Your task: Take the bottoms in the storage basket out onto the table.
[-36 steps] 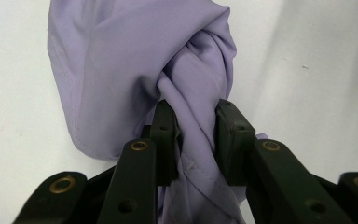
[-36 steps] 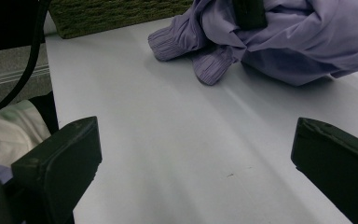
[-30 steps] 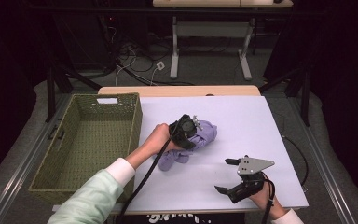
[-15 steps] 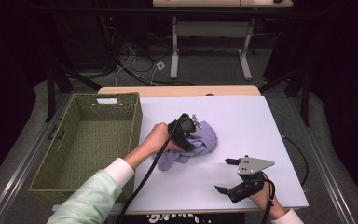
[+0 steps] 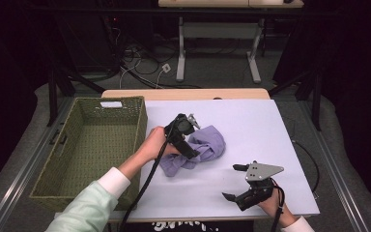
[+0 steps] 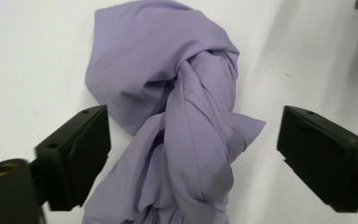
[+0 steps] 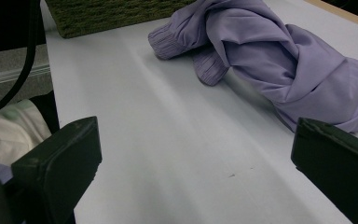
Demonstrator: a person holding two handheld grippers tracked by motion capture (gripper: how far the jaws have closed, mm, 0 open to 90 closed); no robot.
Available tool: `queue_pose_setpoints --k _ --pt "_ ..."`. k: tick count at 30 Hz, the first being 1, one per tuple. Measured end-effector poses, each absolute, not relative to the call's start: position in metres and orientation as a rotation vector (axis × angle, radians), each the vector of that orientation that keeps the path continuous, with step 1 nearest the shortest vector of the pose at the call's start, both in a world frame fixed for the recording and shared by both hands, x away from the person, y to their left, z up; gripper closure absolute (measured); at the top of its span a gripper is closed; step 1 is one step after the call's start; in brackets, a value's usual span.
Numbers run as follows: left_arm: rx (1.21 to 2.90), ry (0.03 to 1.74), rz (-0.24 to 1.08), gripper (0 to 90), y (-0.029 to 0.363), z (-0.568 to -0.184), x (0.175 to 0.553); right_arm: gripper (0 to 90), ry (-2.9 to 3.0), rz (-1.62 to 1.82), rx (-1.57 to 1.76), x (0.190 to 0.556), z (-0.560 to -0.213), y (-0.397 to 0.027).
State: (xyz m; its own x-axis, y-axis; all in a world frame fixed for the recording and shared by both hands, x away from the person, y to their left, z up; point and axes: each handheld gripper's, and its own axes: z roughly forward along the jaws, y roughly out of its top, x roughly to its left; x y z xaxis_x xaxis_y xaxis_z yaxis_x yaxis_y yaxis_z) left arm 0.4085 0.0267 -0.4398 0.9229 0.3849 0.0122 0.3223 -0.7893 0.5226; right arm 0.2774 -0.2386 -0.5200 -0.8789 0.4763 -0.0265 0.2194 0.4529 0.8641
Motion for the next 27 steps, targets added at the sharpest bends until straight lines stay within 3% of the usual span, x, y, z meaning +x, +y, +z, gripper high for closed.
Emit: queue_pose_setpoints --k 10,27 --pt "2.49 0.557 0.178 0.4 0.047 -0.432 0.398 1.3 2.443 1.392 0.6 0.277 -0.52 -0.238" --pt "2.402 0.6 0.218 0.2 0.083 -0.424 0.379 0.5 2.448 1.402 0.614 0.277 -0.52 -0.238"
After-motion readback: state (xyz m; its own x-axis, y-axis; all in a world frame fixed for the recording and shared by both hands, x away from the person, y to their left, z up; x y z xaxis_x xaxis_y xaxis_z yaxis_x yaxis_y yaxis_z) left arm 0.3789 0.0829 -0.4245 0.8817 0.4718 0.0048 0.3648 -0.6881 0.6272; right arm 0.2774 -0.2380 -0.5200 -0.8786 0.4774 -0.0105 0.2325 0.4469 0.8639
